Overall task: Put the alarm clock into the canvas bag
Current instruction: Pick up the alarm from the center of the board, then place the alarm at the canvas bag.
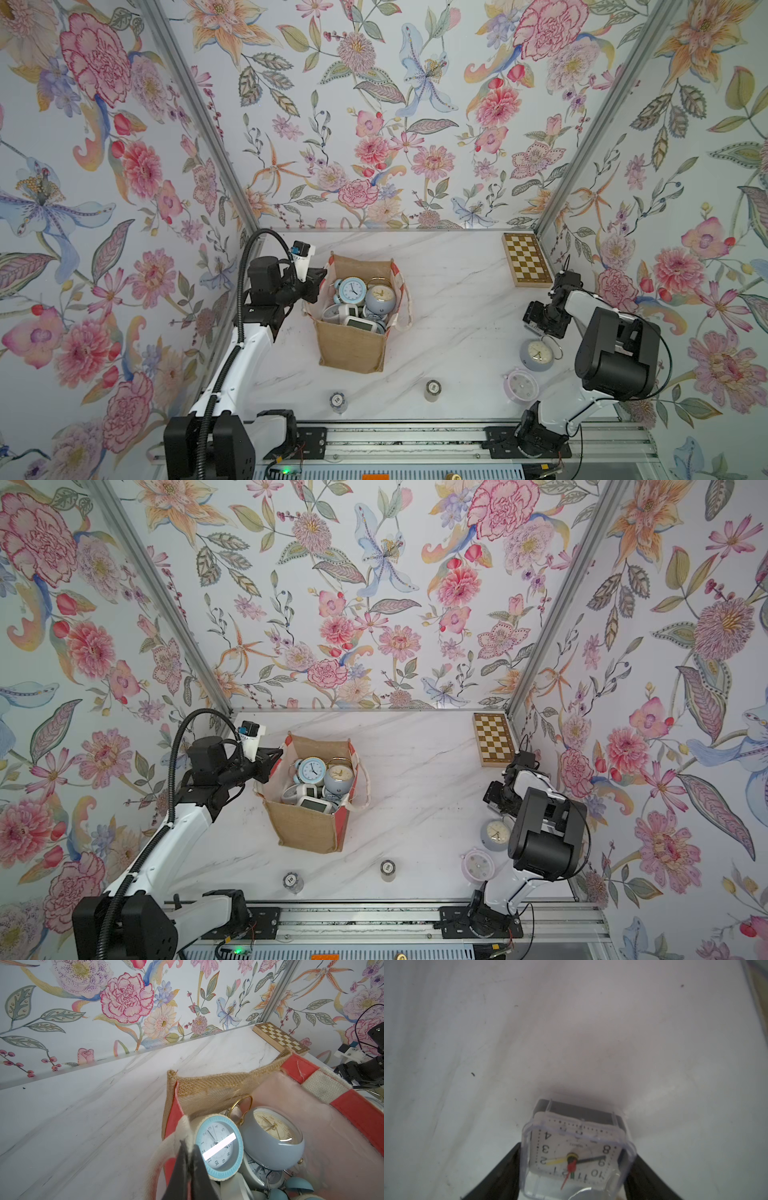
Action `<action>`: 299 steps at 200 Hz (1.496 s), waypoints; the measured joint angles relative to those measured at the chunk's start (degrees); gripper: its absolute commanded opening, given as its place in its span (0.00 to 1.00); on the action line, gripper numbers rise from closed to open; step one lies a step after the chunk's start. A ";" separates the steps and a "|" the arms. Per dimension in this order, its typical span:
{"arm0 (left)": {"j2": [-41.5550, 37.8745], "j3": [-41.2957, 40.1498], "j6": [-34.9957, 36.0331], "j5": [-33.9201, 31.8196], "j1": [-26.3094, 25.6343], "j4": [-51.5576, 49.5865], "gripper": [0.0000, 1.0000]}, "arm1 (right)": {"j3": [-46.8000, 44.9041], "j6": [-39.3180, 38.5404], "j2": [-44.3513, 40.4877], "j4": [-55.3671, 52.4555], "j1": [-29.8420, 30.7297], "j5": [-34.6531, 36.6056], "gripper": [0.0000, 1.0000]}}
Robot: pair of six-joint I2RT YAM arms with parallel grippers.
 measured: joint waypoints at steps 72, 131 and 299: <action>-0.44 0.02 0.39 -0.02 -0.31 -0.28 0.00 | -0.09 0.02 -2.36 -0.42 0.46 -0.74 0.59; -1.07 -0.02 0.33 0.00 -0.33 -0.37 0.00 | 2.03 0.96 -11.21 -3.32 6.14 -4.33 0.55; -1.97 -2.03 -0.72 0.46 -0.33 2.78 0.00 | 28.33 6.19 -17.33 -5.44 56.70 -6.32 0.51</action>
